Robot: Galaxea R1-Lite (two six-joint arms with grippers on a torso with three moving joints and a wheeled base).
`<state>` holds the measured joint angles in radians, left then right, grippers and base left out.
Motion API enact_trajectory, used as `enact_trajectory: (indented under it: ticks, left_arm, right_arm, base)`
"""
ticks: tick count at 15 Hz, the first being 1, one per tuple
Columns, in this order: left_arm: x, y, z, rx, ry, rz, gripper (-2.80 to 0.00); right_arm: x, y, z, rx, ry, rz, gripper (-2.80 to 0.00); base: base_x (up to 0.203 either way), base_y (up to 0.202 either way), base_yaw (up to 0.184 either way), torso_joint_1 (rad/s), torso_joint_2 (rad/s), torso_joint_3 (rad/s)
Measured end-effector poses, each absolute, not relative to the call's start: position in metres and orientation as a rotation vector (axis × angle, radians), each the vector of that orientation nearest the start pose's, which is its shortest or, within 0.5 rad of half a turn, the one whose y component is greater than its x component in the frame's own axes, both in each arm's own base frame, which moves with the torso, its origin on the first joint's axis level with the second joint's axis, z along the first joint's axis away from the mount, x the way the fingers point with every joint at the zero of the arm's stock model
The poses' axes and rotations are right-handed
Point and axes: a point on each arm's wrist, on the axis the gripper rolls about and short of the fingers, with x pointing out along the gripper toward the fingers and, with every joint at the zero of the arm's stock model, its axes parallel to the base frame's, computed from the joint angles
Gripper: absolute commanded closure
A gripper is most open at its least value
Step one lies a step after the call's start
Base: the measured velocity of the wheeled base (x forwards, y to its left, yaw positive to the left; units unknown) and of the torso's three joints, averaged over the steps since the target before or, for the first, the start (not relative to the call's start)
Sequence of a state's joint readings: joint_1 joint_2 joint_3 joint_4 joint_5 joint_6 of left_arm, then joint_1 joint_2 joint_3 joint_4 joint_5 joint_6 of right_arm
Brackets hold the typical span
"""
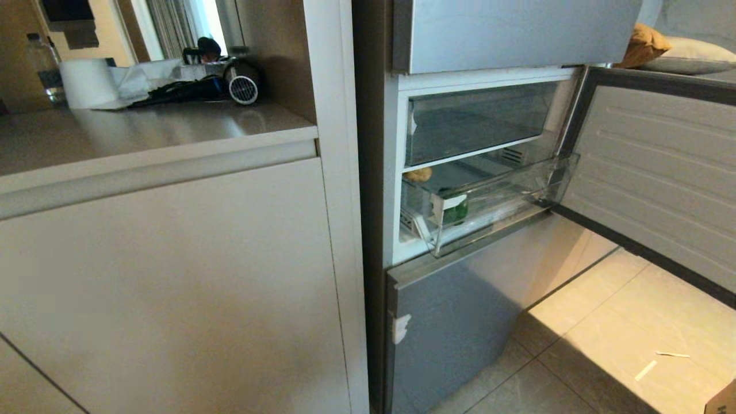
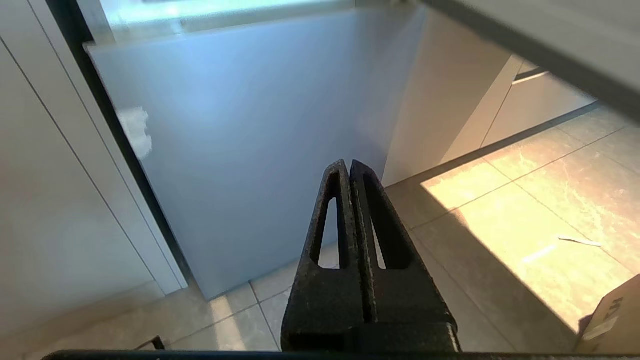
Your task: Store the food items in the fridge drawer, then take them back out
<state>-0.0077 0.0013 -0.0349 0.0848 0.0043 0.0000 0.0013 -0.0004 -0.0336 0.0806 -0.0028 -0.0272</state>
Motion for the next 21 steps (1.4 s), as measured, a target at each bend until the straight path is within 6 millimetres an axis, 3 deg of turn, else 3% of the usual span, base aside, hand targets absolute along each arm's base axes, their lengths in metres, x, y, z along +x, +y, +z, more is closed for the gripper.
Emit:
enact_trajectory:
  ticks: [11,17,21]
  left_arm:
    - [-0.0256,0.0003,0.0765,0.000,0.051,-0.003,0.00]
    - [-0.0256,0.0003,0.0765,0.000,0.051,-0.003,0.00]
    - [-0.0256,0.0003,0.0765,0.000,0.051,-0.004,0.00]
  right_arm:
    - [-0.0256,-0.0002,0.0767,-0.017,0.045,-0.008,0.00]
    - [-0.0256,-0.0002,0.0767,-0.017,0.045,-0.007,0.00]
    - [-0.0256,-0.0002,0.0766,-0.014,0.046,-0.007,0.00]
  base:
    - [0.000,0.000,0.000,0.233,-0.54,-0.313]
    - [0.000,0.000,0.000,0.159,-0.34,-0.189]
    - [0.000,0.000,0.000,0.015,-0.02,-0.014]
